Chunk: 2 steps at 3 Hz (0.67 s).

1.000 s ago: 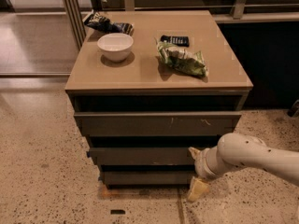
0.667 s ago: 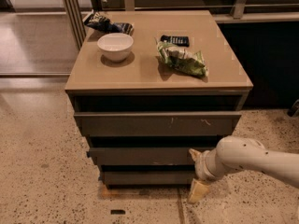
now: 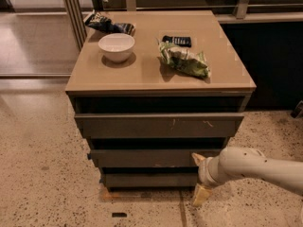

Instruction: Open middle drawer

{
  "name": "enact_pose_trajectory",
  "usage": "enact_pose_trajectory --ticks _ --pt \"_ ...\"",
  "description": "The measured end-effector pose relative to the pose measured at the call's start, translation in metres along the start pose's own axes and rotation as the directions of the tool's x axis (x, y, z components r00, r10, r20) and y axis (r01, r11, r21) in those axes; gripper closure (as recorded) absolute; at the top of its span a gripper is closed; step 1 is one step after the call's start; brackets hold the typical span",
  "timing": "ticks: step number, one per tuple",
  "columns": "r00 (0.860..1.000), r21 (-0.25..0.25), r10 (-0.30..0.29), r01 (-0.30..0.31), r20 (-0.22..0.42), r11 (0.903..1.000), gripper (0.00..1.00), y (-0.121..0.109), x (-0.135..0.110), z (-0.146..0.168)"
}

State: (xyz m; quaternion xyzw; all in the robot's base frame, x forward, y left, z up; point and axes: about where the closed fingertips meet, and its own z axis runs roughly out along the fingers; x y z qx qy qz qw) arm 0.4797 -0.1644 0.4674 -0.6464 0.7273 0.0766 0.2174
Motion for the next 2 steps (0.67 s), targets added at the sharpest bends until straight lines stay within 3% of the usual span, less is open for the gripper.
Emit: enact_pose_trajectory --ticks 2 --pt "0.997 0.038 -0.041 0.038 0.063 0.9985 0.00 -0.025 0.002 0.028"
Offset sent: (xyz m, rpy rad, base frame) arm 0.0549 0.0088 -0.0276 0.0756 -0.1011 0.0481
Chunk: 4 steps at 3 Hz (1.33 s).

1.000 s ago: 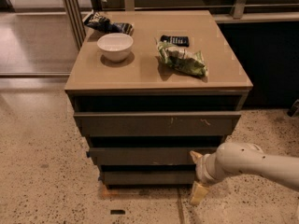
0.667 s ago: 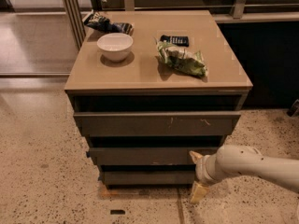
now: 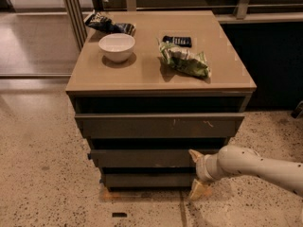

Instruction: Open middle drawer

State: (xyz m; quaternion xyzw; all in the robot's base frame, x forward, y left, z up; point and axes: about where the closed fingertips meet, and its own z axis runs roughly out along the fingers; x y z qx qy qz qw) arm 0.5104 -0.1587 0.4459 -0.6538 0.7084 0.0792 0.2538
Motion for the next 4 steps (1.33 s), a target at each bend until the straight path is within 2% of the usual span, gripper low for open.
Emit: enact_pose_trajectory --ticks 3,4 --pt "0.999 0.014 -0.040 0.040 0.036 0.9991 0.00 -0.043 -0.005 0.031" --pt "1.000 -0.032 -0.005 0.005 0.014 0.9995 0.00 -0.055 0.011 0.064"
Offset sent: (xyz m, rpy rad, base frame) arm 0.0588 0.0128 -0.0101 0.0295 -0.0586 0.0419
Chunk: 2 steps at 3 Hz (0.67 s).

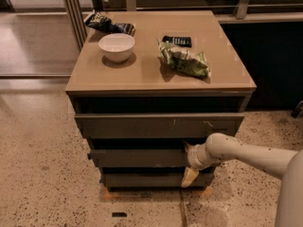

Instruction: Open middle drawer

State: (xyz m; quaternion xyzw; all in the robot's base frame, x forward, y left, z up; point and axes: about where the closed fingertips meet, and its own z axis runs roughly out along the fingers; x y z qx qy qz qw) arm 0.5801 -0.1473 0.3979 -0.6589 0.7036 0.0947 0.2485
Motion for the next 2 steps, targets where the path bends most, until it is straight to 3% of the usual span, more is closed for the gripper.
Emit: enact_pose_trajectory --ticks 1,2 --pt "1.000 0.000 0.000 0.000 0.000 1.0000 0.00 -0.0003 0.0003 0.0006" --pt "1.000 -0.037 -0.006 0.005 -0.013 0.9993 0.00 0.0015 -0.0057 0.0031"
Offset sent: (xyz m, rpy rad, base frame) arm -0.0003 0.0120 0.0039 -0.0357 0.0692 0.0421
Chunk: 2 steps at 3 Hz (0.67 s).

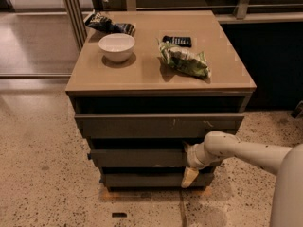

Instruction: Open middle drawer

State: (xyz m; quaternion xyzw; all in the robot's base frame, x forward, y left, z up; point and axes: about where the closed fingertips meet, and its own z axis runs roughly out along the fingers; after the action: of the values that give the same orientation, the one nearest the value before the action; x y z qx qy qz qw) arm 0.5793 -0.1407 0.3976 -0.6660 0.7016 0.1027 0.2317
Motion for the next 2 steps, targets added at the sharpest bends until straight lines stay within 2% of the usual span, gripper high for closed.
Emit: enact_pose_trajectory --ticks 1,2 --pt "0.999 -0.083 0.008 -0.011 -0.034 0.9965 0.00 0.009 -0.010 -0.001" --pt "0.997 -0.169 0.033 -0.044 -0.067 0.9845 0.00 0.024 -0.018 -0.008"
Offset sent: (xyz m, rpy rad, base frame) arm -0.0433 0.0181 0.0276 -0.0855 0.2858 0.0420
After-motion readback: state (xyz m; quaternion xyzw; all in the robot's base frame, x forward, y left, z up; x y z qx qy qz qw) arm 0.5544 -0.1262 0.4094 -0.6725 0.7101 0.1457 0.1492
